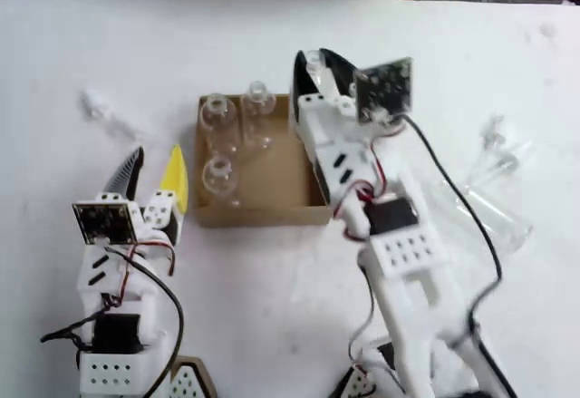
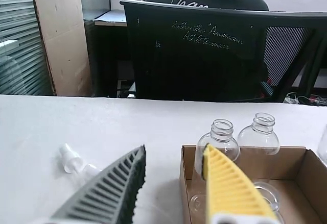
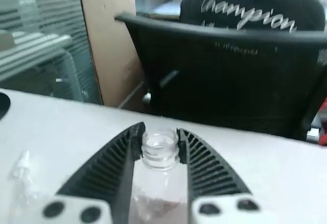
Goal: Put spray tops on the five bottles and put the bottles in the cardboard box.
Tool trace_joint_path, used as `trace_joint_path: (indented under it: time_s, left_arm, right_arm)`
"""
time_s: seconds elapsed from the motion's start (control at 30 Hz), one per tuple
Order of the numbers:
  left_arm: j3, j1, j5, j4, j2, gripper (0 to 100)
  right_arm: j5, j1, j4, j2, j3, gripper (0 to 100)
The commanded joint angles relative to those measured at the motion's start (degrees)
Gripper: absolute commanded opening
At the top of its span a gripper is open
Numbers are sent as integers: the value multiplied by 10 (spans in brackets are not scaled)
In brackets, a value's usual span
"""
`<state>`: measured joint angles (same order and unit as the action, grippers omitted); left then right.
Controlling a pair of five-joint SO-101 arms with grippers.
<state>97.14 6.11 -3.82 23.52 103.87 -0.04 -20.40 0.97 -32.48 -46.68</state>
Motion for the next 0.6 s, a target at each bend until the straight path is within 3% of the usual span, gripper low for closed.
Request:
trace_joint_path:
  time_s: [0.0,0.57]
  left_arm:
    - [-2,-3,8,-12,4,176]
    - [-2,-3,8,-12,5,176]
  right_arm:
    - [0,7,64,62,4,15]
    - [-1,29,246,262,4,15]
